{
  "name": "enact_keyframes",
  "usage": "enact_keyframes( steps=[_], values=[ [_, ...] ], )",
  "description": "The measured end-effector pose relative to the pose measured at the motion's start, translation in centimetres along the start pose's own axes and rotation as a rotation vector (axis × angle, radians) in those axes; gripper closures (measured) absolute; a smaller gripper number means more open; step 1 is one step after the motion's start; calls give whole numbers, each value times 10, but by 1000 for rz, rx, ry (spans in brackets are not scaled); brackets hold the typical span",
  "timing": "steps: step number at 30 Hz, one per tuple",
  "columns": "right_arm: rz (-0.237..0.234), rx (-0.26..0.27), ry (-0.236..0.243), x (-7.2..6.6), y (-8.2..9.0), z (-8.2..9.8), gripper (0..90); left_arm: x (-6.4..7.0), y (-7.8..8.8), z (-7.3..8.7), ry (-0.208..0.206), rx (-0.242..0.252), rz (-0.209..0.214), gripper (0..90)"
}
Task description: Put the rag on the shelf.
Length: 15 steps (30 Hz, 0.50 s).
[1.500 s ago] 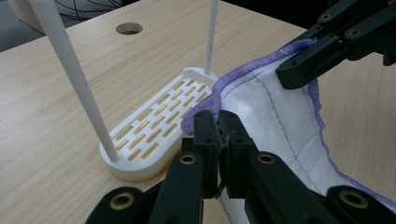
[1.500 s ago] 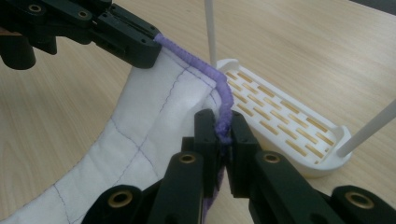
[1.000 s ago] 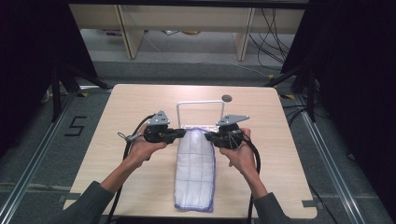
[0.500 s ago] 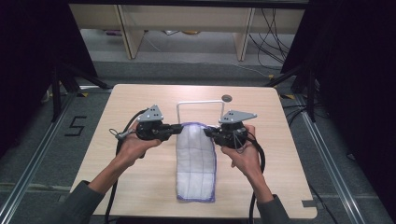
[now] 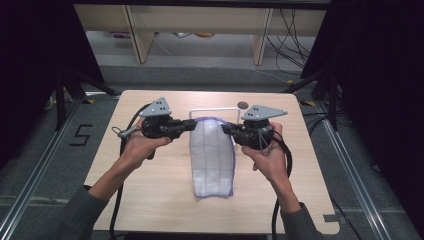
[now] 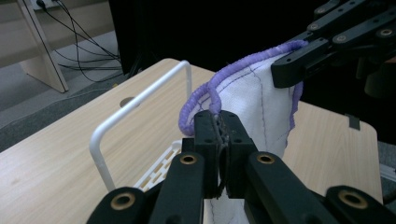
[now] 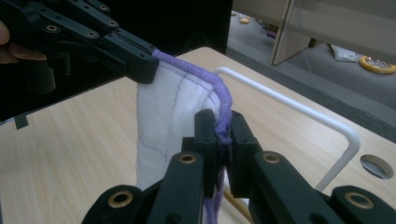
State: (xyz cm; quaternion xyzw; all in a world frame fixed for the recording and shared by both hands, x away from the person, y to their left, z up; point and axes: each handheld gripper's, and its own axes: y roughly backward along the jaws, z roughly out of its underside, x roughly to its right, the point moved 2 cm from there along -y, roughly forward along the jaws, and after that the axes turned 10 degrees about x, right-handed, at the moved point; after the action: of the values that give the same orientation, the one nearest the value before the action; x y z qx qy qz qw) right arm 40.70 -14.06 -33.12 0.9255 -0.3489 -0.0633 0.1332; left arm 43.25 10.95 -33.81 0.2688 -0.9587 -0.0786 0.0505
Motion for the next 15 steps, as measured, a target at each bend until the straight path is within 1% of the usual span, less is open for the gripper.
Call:
enact_keyframes(
  steps=[2,3,4,5,6,7,8,9,10,11,12,13,14,15],
  values=[
    [1,6,-8,1,2,-5,855,-1,0,-6,-5,9,-2,866],
    [1,15,-2,3,2,-7,855,-2,-1,-8,-3,12,-4,866],
    [1,19,18,5,1,-10,855,-2,-1,-11,-1,17,-4,866],
    [8,17,9,5,2,-12,855,-3,-1,-14,0,20,-6,866],
    [13,25,19,7,2,-15,855,-4,0,-17,-1,25,-9,866],
    [14,24,18,7,3,-18,855,-5,0,-20,-2,28,-12,866],
    [11,38,17,9,3,-21,855,-6,0,-23,-6,28,-15,866],
    [19,39,17,10,4,-24,855,-7,0,-27,-9,30,-19,866],
    [21,47,34,11,3,-27,855,-8,-1,-31,-12,33,-24,866],
    [23,53,36,13,4,-30,855,-9,-1,-33,-15,33,-27,867],
    [33,49,31,13,4,-33,855,-11,-1,-36,-18,36,-35,867],
    [30,51,33,13,4,-35,855,-14,-2,-40,-18,40,-41,867],
    [28,63,17,14,4,-38,855,-15,-2,-43,-13,42,-44,867],
    [33,66,38,16,4,-41,855,-17,-3,-45,-13,44,-46,867]
  ],
)
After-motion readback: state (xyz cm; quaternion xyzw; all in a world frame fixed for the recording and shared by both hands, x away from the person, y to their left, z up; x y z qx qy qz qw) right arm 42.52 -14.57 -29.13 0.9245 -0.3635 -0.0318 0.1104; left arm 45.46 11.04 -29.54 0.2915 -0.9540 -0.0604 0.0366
